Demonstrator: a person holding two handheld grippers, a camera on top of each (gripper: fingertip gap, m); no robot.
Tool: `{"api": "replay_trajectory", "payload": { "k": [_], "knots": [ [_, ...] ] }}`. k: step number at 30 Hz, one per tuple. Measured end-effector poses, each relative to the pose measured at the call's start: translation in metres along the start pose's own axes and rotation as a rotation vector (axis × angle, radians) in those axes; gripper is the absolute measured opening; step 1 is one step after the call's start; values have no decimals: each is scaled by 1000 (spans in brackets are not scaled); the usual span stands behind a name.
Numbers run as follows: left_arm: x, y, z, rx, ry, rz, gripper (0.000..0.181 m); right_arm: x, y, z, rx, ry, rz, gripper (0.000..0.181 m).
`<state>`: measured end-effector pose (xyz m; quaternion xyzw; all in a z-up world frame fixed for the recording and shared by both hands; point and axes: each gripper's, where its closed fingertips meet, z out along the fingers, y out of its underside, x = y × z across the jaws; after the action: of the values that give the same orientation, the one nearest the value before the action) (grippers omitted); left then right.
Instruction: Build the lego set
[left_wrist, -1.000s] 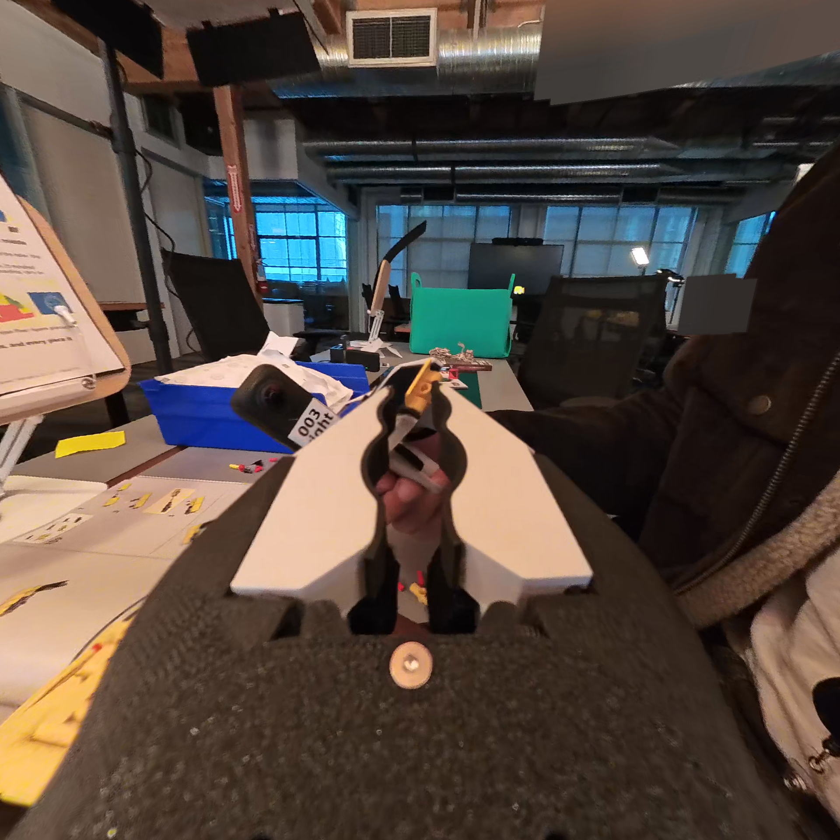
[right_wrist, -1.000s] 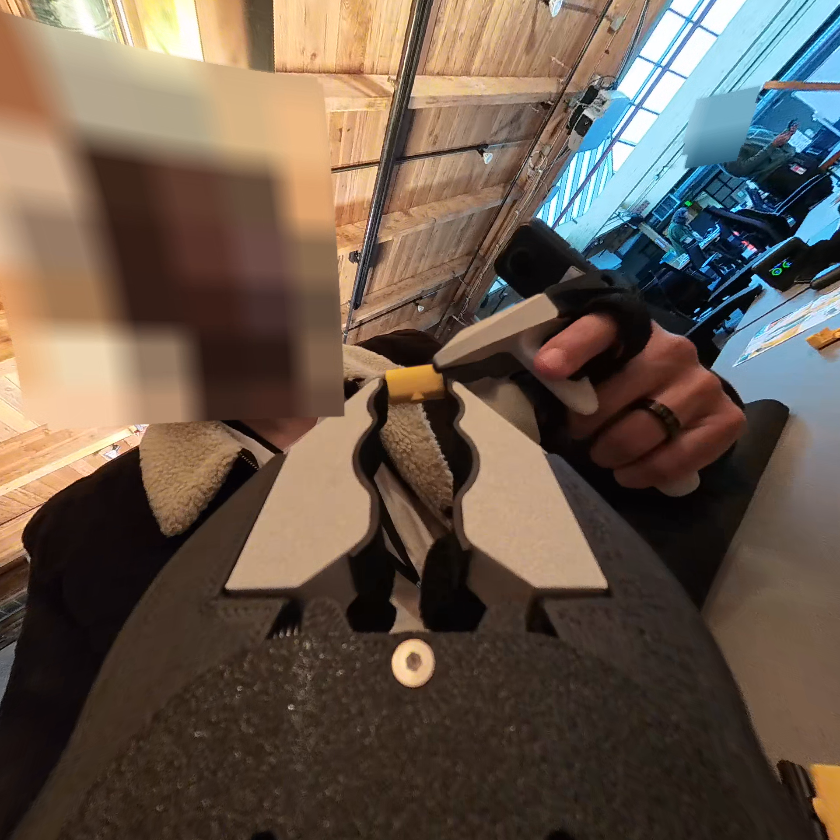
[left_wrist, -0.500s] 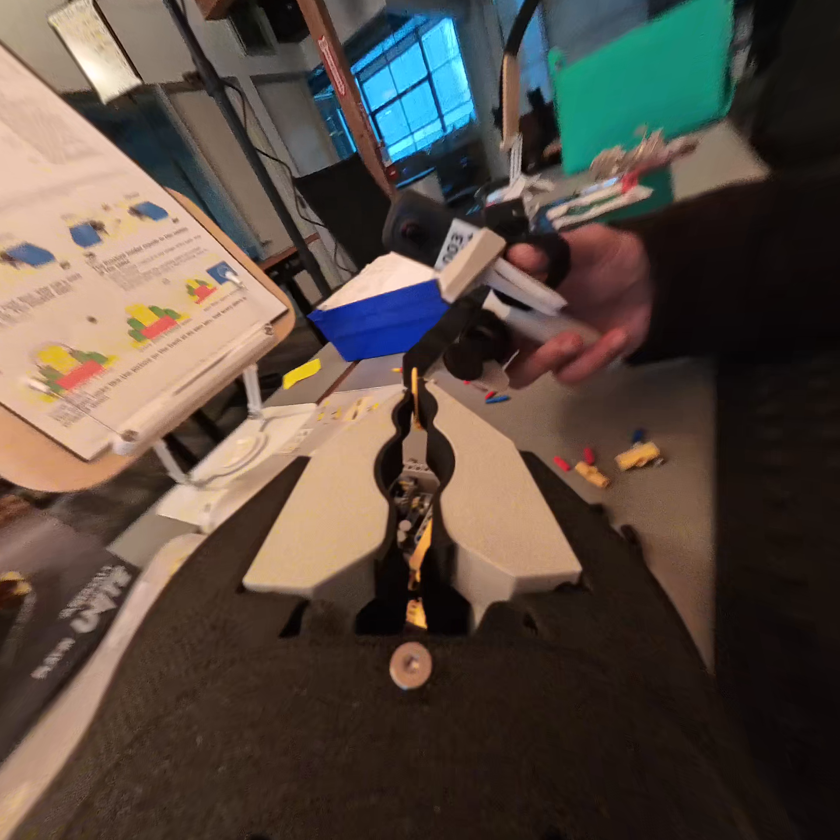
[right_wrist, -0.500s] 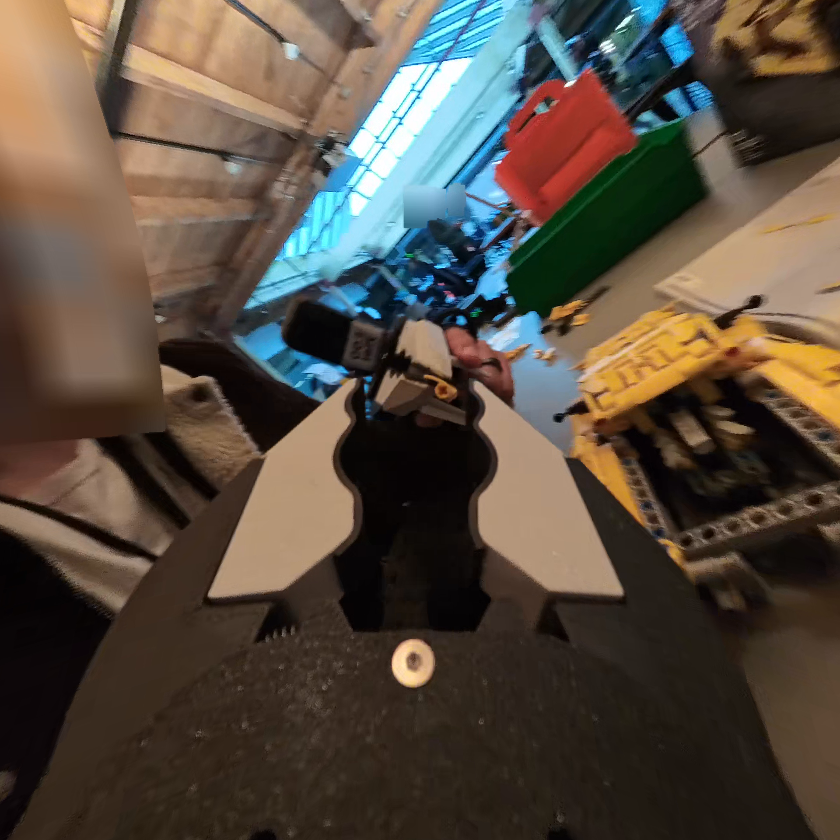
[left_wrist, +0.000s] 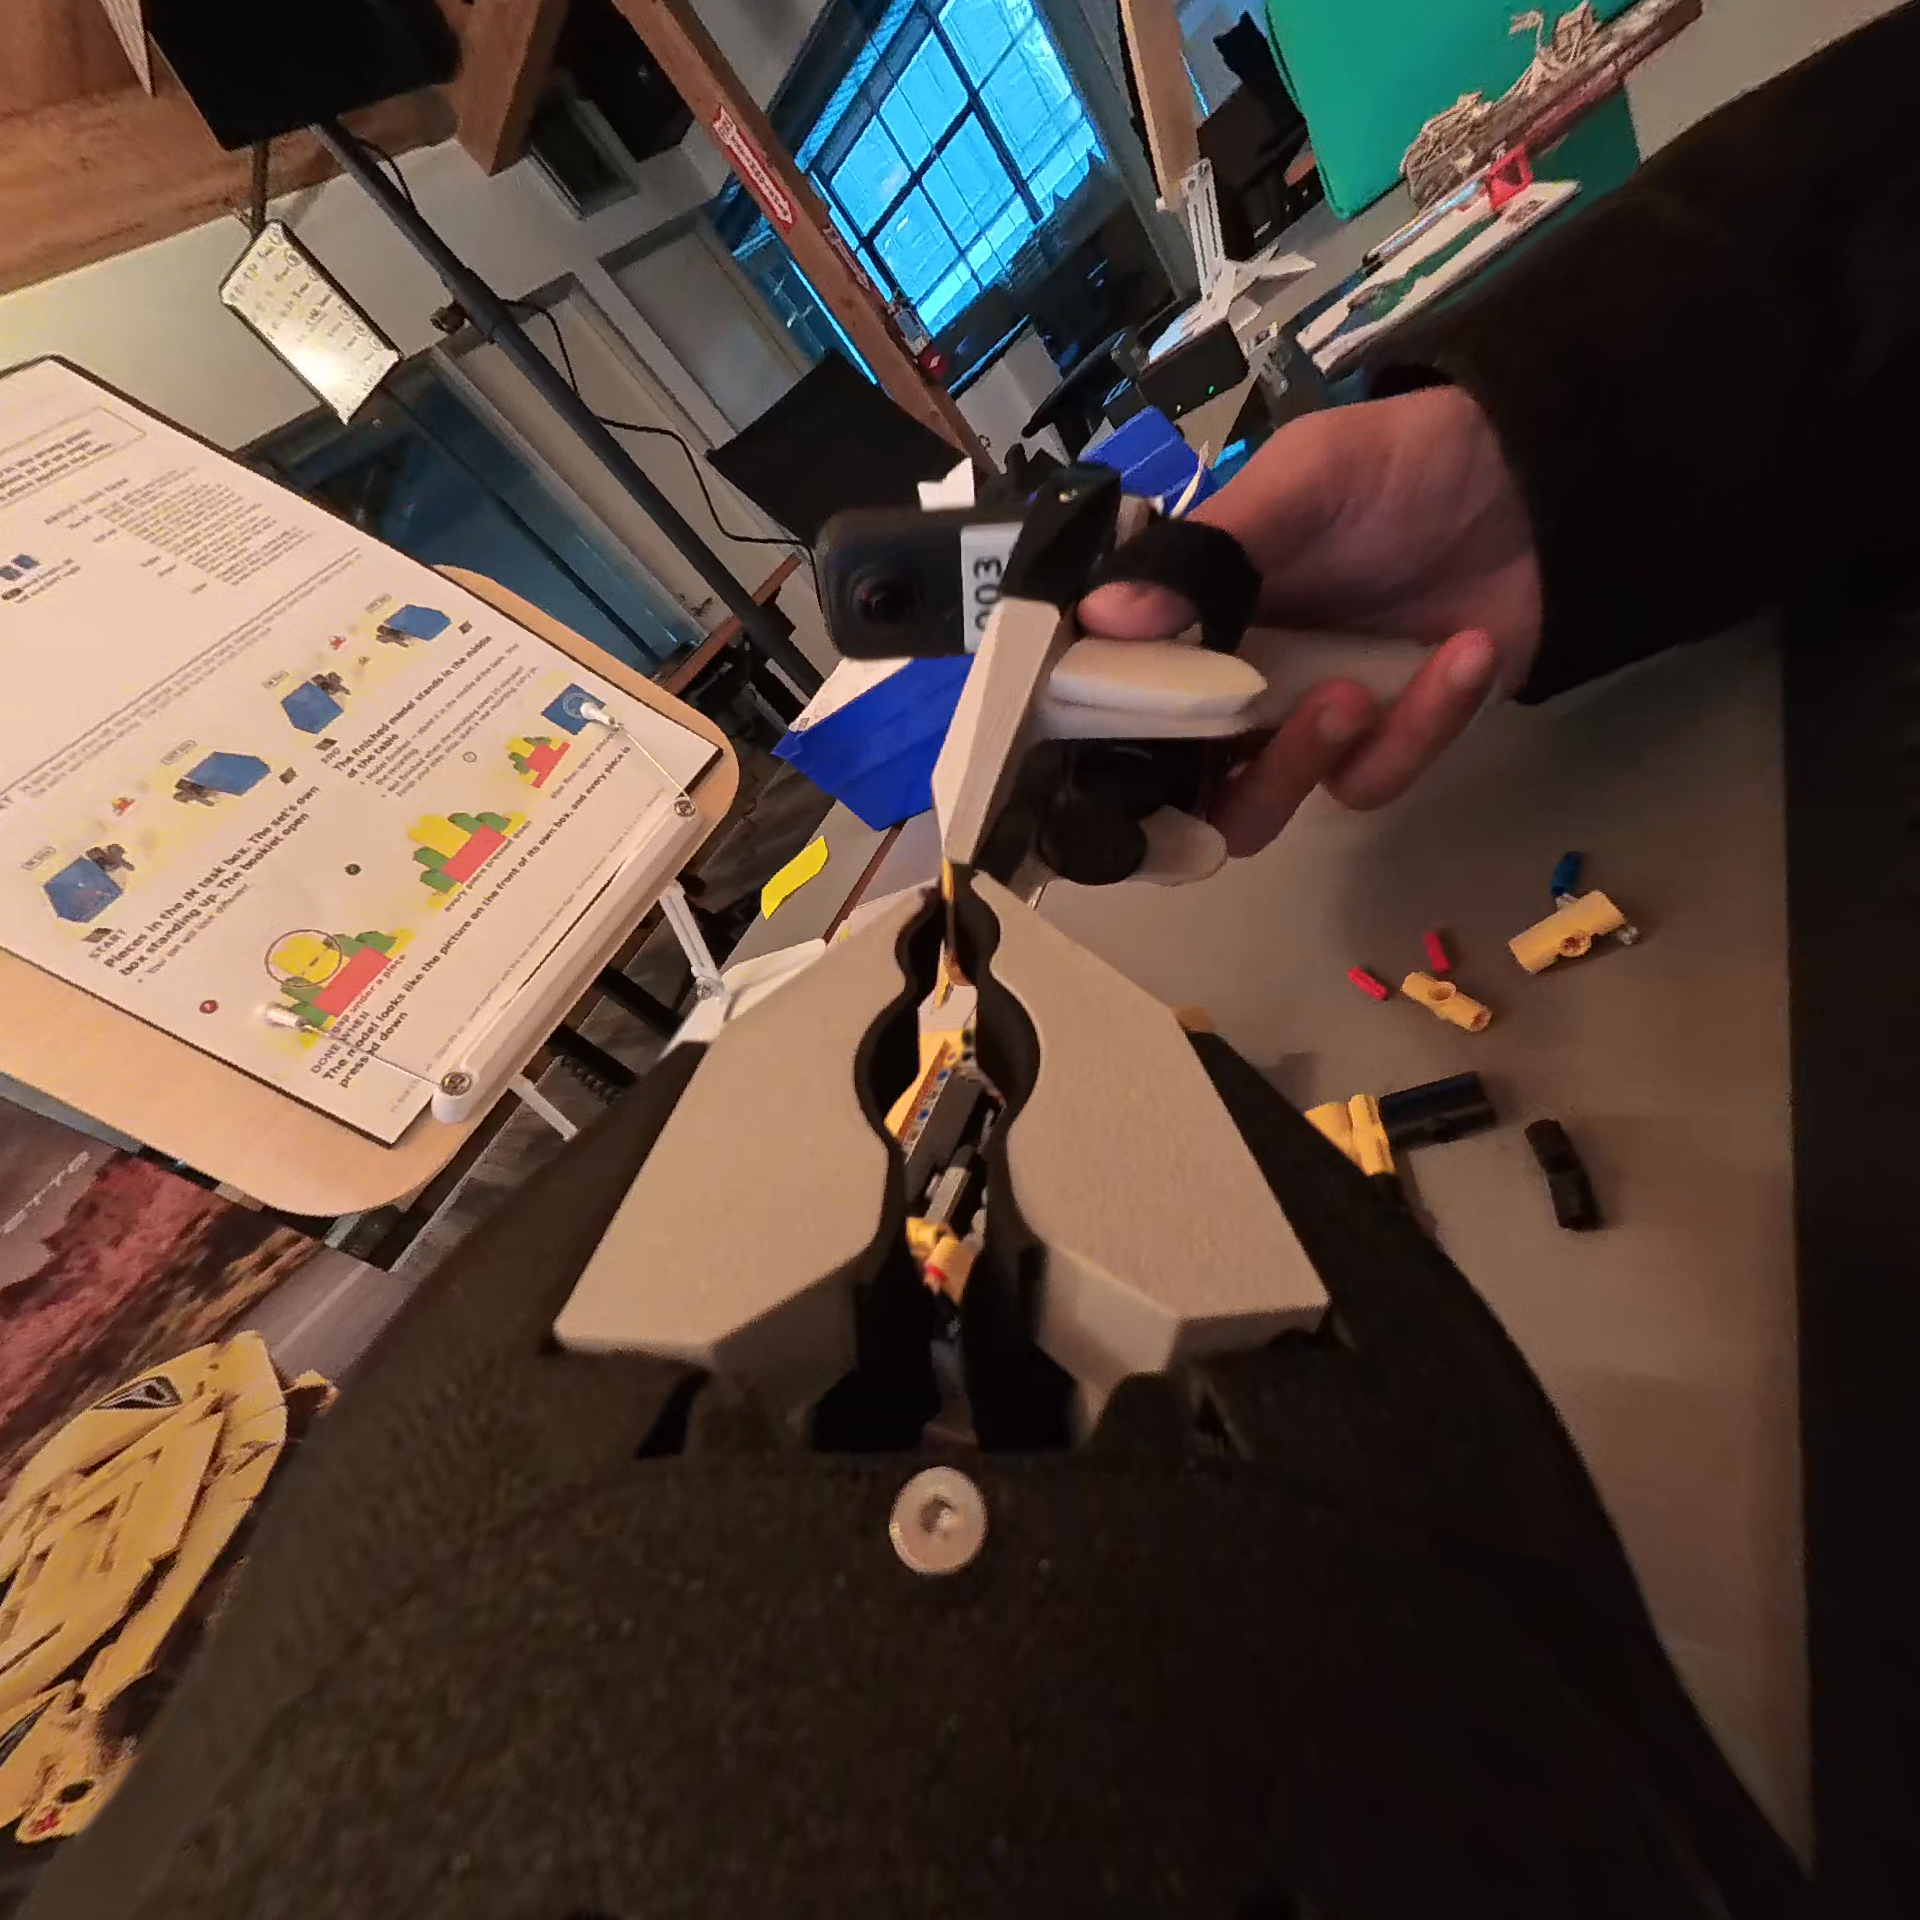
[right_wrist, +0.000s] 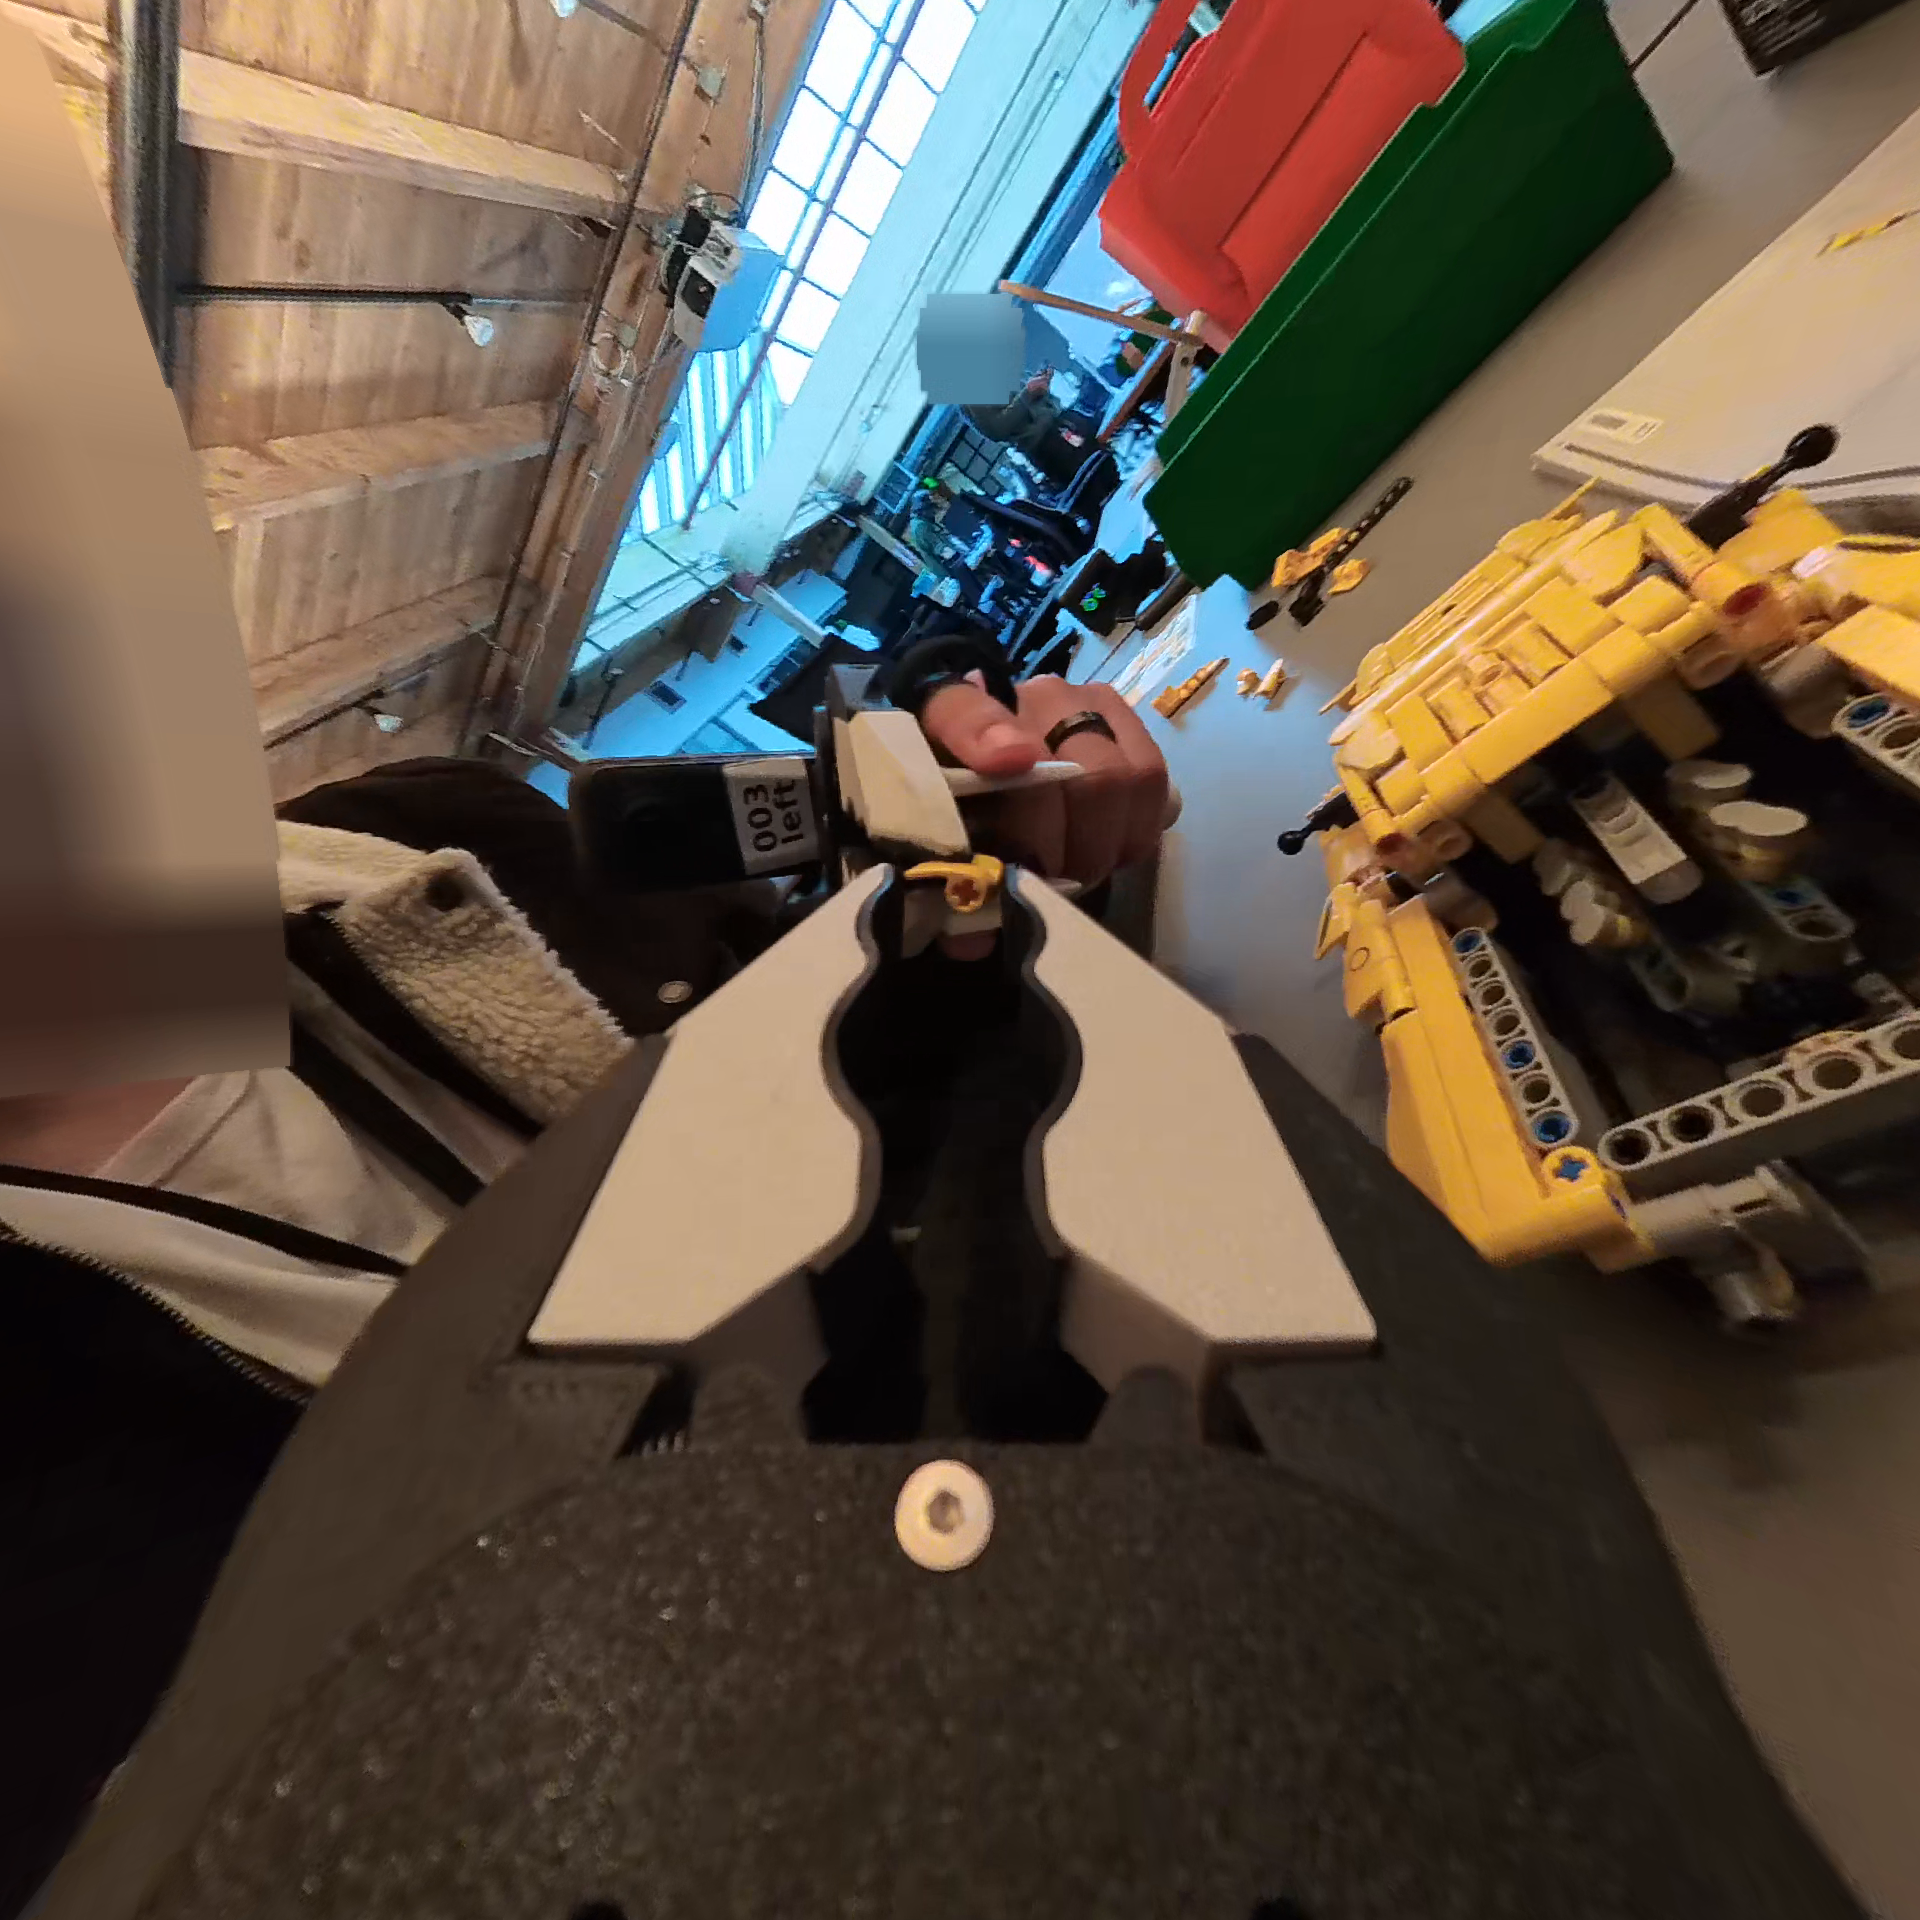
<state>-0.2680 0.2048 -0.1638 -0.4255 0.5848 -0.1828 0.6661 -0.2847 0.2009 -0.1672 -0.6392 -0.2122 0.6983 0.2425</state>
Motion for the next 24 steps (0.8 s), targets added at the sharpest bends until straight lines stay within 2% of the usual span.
{"api": "replay_trajectory", "payload": {
  "k": [2, 5, 9, 19, 24],
  "knots": [
    [-2, -6, -1, 35, -3, -50, 4, -5, -2, 1, 15, -55, 28, 17],
    [-10, -13, -4, 85, -22, -156, 18, -14, -4, 4, 36, -159, 76, 16],
    [-14, -20, -8, 131, 1, -262, 20, -22, -7, 7, 75, -276, 148, 15],
    [-6, -14, -4, 94, 26, -234, 18, -21, -11, 8, 99, -315, 183, 15],
    [-5, -13, -4, 88, 27, -229, 7, -20, -7, 13, 82, -302, 162, 15]
  ]
}}
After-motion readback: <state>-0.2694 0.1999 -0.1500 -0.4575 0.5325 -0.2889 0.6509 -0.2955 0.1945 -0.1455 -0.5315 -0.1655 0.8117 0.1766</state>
